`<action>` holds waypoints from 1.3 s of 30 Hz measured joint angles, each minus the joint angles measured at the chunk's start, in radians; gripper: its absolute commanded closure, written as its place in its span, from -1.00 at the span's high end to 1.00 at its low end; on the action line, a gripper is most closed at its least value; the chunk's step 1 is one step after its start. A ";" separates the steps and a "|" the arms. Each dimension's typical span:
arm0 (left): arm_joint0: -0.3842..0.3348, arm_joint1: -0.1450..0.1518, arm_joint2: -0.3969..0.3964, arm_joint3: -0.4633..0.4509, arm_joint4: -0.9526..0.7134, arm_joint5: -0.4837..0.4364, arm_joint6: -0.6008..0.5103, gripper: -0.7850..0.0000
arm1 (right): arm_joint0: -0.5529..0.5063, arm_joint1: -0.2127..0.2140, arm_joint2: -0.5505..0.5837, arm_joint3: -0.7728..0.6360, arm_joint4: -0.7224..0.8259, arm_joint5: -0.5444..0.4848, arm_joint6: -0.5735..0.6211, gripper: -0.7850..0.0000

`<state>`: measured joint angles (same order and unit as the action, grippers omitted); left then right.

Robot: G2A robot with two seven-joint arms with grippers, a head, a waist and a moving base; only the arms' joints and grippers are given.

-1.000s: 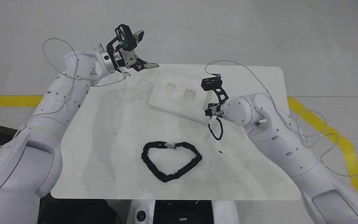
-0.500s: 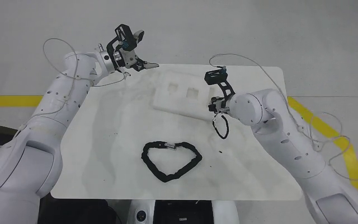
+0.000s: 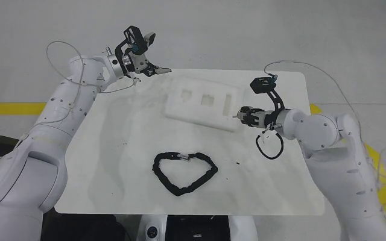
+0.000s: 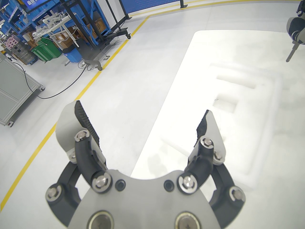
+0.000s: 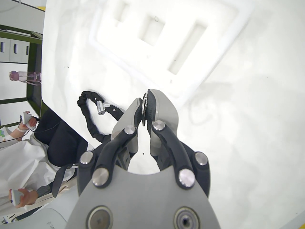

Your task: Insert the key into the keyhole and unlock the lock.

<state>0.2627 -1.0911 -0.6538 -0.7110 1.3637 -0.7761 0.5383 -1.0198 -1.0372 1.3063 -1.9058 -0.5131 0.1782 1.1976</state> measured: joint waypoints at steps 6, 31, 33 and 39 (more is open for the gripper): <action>0.000 0.000 0.000 0.000 0.000 0.000 0.000 1.00 | -0.094 0.016 0.116 -0.017 0.050 -0.067 -0.042 -1.00; 0.285 0.135 -0.139 -0.471 0.078 -0.201 -0.203 1.00 | -0.119 0.018 0.141 -0.021 0.063 -0.068 -0.084 -1.00; 0.315 0.144 -0.151 -0.529 0.072 -0.221 -0.243 1.00 | -0.119 0.018 0.141 -0.021 0.063 -0.068 -0.084 -1.00; 0.396 0.173 -0.166 -0.681 0.056 -0.236 -0.334 1.00 | -0.119 0.018 0.141 -0.021 0.063 -0.068 -0.084 -1.00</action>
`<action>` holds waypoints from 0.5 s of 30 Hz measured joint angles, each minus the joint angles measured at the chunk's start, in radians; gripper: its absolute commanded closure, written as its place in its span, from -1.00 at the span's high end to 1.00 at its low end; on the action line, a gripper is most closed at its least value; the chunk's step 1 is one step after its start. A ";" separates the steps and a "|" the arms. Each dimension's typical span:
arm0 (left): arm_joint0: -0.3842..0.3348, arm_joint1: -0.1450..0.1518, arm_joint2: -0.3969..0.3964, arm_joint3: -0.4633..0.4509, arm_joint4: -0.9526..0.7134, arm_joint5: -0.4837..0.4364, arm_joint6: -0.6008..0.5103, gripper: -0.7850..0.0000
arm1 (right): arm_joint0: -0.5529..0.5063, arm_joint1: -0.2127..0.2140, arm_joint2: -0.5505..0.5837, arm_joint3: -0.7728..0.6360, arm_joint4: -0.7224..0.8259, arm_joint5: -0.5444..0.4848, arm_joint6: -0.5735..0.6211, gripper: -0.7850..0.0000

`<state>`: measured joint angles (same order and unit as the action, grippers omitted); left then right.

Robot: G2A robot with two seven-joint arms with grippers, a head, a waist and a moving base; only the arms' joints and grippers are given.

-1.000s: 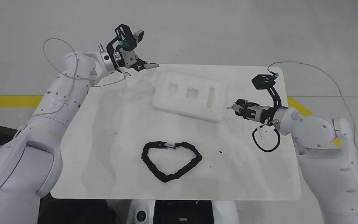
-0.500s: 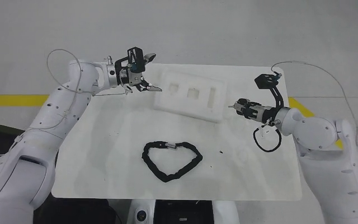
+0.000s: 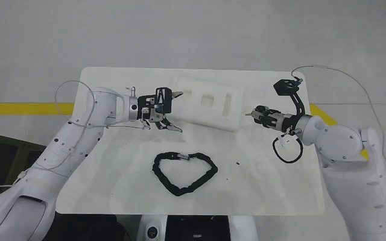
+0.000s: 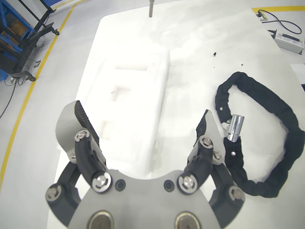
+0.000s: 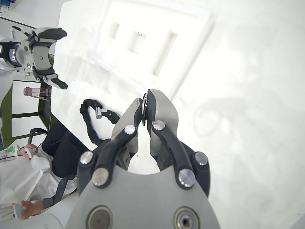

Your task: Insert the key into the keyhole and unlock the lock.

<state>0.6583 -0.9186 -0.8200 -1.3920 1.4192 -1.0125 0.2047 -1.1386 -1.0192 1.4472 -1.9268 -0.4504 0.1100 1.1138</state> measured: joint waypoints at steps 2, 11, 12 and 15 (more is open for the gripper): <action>0.024 0.011 0.000 -0.033 -0.024 0.000 -0.030 1.00 | 0.000 0.000 0.000 0.000 0.000 0.000 0.000 -1.00; 0.088 0.065 0.047 -0.141 -0.174 0.000 -0.250 1.00 | 0.000 0.000 0.000 0.000 0.000 0.000 0.000 -1.00; 0.093 0.071 0.054 -0.154 -0.190 0.000 -0.270 1.00 | 0.000 0.000 0.000 0.000 0.000 0.000 0.000 -1.00; 0.107 0.092 0.066 -0.188 -0.252 0.000 -0.323 1.00 | 0.000 0.000 0.000 0.000 0.000 0.000 0.000 -1.00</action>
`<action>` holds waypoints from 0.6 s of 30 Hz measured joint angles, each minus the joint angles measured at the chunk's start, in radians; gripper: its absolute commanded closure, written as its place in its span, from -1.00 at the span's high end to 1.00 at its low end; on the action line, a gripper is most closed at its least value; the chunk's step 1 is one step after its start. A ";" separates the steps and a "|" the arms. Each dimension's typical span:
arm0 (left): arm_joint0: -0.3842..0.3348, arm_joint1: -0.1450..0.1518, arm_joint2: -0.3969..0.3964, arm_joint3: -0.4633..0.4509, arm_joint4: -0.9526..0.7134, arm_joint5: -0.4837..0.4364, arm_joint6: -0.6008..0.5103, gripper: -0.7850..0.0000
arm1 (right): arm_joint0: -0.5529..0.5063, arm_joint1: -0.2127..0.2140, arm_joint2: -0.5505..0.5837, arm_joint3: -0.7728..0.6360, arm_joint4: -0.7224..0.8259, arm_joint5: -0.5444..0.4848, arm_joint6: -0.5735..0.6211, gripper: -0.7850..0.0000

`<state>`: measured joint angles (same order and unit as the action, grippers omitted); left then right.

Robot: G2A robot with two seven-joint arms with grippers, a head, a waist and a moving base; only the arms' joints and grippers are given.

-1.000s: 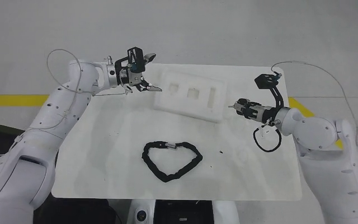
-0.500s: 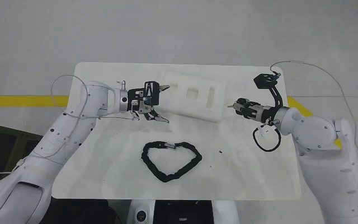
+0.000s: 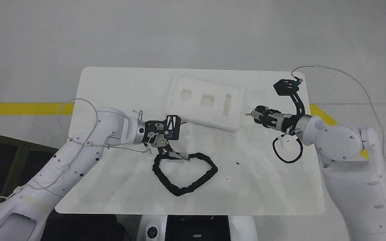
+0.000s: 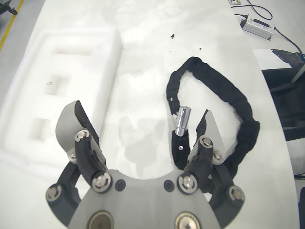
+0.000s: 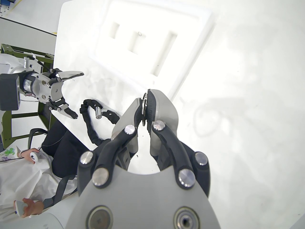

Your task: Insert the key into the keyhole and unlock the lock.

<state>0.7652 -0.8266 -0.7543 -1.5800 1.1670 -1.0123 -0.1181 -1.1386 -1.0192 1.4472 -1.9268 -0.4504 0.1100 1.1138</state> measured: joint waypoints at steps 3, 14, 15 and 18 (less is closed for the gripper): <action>0.004 0.017 0.003 -0.029 -0.047 0.000 -0.042 1.00 | 0.000 0.000 0.000 0.000 0.000 0.000 0.000 -1.00; -0.001 0.026 0.005 -0.046 -0.057 0.000 -0.065 1.00 | 0.000 0.000 0.000 0.000 0.000 0.000 0.000 -1.00; -0.001 0.026 0.005 -0.046 -0.057 0.000 -0.065 1.00 | 0.000 0.000 0.000 0.000 0.000 0.000 0.000 -1.00; -0.001 0.026 0.005 -0.047 -0.057 0.000 -0.065 1.00 | 0.000 0.000 0.000 0.000 0.000 0.000 0.000 -1.00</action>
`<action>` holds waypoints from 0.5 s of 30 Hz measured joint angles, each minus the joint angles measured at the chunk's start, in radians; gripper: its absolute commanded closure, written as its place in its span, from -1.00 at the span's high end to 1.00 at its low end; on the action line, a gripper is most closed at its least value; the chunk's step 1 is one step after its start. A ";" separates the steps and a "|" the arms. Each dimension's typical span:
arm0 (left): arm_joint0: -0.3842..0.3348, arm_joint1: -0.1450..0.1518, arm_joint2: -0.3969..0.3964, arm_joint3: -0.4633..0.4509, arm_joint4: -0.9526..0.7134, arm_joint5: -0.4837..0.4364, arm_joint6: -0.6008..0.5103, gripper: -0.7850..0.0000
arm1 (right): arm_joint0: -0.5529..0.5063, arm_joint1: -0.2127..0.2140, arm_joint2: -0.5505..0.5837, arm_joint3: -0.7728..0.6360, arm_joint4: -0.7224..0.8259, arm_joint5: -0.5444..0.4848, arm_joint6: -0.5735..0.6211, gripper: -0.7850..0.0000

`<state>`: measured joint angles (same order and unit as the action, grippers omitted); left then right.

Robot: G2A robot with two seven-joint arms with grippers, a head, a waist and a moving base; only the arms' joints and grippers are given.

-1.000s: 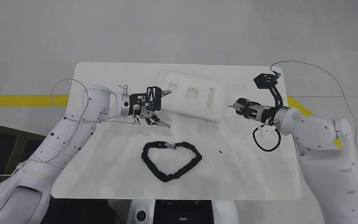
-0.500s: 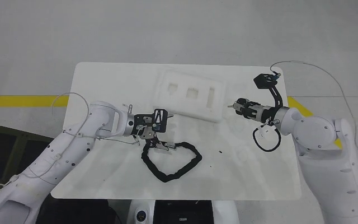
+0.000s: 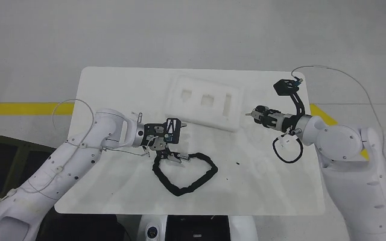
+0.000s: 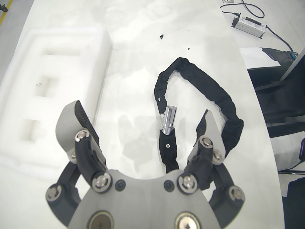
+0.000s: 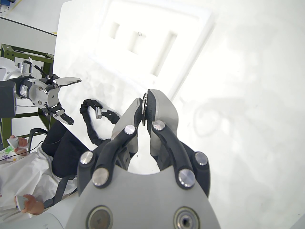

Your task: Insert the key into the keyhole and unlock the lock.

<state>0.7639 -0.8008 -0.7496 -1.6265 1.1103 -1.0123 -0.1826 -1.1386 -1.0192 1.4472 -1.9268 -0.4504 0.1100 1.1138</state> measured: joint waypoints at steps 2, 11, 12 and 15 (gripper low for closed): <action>0.000 0.000 0.000 0.000 0.000 0.000 0.000 1.00 | 0.000 0.000 0.000 0.000 0.000 0.000 0.000 -1.00; 0.054 0.010 -0.011 -0.014 0.018 0.009 -0.080 1.00 | 0.000 0.000 0.000 0.000 0.000 0.000 0.000 -1.00; 0.066 0.012 -0.011 -0.018 0.018 0.009 -0.088 1.00 | 0.000 0.000 0.000 0.000 0.000 0.000 0.000 -1.00; 0.103 0.017 -0.011 -0.027 0.018 0.001 -0.094 1.00 | 0.000 0.000 0.000 0.000 0.000 0.000 0.000 -1.00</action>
<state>0.8664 -0.7841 -0.7608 -1.6536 1.1278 -1.0112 -0.2764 -1.1386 -1.0192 1.4472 -1.9268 -0.4504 0.1100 1.1138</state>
